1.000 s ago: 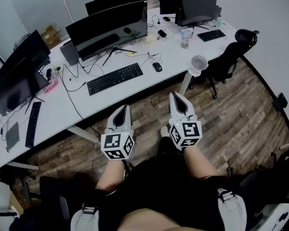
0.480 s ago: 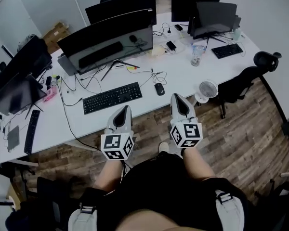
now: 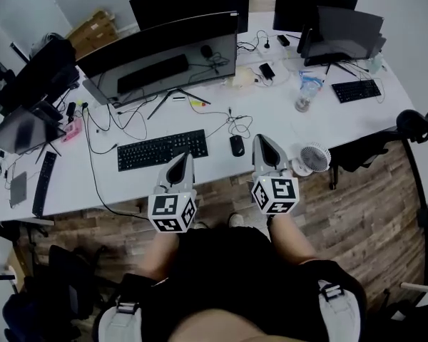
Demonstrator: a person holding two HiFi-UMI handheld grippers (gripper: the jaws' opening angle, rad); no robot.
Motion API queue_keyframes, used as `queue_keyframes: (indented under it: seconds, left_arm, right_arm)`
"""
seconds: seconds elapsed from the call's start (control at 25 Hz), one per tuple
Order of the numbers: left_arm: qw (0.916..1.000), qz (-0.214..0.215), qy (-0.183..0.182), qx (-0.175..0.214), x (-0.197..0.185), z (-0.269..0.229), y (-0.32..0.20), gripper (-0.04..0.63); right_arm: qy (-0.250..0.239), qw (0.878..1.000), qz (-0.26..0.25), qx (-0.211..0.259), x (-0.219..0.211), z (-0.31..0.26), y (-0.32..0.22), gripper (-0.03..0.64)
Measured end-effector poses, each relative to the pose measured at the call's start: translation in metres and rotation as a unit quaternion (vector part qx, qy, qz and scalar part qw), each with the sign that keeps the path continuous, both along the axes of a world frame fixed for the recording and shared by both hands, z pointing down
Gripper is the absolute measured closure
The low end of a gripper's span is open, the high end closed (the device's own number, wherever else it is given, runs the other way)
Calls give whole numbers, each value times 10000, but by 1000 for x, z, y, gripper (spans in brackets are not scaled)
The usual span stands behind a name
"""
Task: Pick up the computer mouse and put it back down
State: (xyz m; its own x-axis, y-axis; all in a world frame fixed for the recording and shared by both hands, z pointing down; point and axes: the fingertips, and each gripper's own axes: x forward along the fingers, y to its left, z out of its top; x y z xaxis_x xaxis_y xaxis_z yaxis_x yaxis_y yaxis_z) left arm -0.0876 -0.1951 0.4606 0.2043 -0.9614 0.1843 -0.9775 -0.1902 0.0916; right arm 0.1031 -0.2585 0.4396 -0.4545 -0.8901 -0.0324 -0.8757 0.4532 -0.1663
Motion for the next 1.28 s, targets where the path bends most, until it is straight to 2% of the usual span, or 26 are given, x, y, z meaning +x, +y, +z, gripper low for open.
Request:
queue_keyframes:
  seconds: [0.36, 0.4, 0.48, 0.56, 0.92, 1.28]
  left_arm:
    - [9999, -29, 30, -97, -17, 8, -54, 541]
    - [9999, -27, 32, -94, -20, 8, -59, 541]
    - [9999, -35, 36, -87, -26, 9, -68, 541]
    - [9999, -50, 50, -106, -33, 10, -75, 541]
    - [9994, -201, 139, -251, -62, 22, -88, 541]
    - [9984, -374, 193, -388, -84, 32, -95, 541]
  right_arm:
    - [189, 9987, -75, -462, -24, 36, -61, 617]
    - [216, 9984, -93, -523, -27, 41, -67, 610]
    - [349, 9968, -169, -706, -35, 54, -80, 545]
    - [591, 9931, -259, -979, -45, 73, -90, 526]
    - [1565, 9588, -431, -2332, -72, 174, -120, 417]
    - [2098, 9266, -356, -3101, -76, 249, -132, 410]
